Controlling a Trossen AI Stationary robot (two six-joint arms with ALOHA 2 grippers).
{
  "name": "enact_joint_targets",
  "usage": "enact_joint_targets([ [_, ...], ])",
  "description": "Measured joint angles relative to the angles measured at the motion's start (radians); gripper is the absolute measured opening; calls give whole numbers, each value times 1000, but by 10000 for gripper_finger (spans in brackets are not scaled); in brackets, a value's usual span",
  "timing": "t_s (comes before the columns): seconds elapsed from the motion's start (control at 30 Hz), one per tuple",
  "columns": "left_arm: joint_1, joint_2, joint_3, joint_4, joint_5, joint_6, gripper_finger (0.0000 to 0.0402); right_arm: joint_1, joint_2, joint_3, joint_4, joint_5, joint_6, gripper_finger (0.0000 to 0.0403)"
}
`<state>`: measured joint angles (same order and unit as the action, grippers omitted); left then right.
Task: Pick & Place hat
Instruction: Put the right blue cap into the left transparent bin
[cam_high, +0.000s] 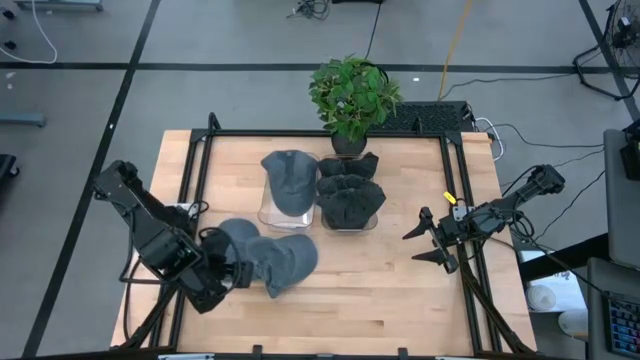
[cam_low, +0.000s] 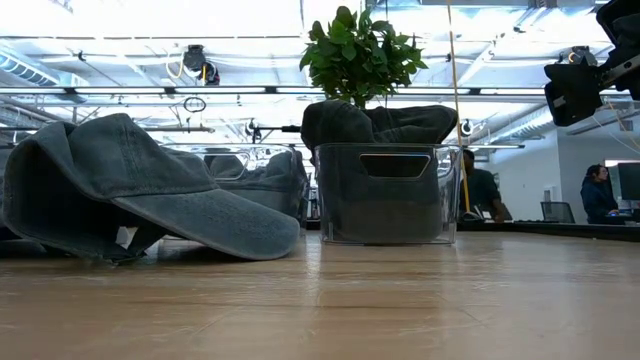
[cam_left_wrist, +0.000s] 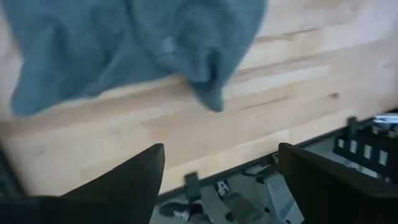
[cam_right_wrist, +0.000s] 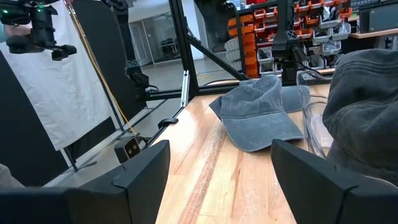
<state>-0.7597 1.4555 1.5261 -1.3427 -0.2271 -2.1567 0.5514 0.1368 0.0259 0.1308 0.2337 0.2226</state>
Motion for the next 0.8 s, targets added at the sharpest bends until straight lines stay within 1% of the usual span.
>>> enact_joint_targets([
  [0.13,5,0,0,33,-67,47,315,0,0,0,0,0,0,267],
  [0.2,16,0,0,36,-71,52,309,0,0,0,0,0,0,267],
  [0.43,67,-1,-17,39,-73,-3,293,0,0,0,0,0,0,267],
  [0.63,113,-1,-118,131,-22,-56,282,0,0,0,0,0,0,267],
  [0.8,134,-1,-245,272,70,-123,271,0,0,0,0,0,0,267],
])
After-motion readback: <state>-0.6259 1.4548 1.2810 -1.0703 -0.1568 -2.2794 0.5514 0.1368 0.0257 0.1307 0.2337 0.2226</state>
